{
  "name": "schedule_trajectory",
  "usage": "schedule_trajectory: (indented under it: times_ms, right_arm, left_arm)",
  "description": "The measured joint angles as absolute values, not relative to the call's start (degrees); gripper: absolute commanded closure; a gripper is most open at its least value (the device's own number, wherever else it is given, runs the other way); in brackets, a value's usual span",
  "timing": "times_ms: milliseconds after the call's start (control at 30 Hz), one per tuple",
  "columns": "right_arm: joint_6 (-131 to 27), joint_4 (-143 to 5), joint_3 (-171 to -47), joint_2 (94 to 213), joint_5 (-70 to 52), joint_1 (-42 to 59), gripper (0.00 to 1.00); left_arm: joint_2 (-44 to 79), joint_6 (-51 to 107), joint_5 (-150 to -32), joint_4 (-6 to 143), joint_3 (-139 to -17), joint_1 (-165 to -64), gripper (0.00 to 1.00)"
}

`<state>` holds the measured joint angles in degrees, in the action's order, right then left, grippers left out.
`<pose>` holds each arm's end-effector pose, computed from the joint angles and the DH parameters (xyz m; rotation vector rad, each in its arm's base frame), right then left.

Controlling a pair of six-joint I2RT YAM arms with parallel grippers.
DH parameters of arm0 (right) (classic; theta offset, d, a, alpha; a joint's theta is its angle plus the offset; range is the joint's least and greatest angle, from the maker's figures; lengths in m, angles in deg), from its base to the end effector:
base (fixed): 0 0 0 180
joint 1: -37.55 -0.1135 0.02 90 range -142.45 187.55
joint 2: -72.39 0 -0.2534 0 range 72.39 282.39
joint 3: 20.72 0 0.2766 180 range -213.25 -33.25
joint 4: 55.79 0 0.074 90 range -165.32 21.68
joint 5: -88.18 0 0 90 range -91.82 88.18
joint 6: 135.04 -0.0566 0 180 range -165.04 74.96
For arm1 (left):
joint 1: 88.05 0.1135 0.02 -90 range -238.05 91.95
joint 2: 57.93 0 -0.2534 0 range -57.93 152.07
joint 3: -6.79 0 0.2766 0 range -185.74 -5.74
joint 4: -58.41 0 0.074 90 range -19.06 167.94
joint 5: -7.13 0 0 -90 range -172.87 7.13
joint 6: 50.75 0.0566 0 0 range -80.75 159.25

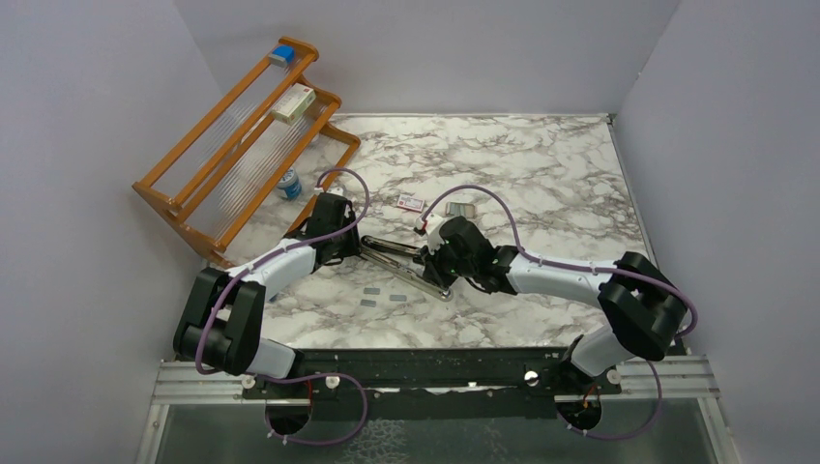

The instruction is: Load the staples into the stapler

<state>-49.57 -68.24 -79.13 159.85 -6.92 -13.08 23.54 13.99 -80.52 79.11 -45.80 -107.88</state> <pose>0.2170 0.2724 0.1460 -0.9697 2.1578 0.5866 0.2917 -0.1027 0.1311 -0.1350 2.4547 -0.3004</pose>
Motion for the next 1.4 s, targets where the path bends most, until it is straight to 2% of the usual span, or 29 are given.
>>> schedule_trajectory:
  times_ms: [1400]
  right_arm:
    - [-49.5,-68.2,-77.8,159.7,-8.7,-13.1,0.88]
  left_arm:
    - [23.7,14.0,-80.9,78.9,-45.8,-107.9,0.57]
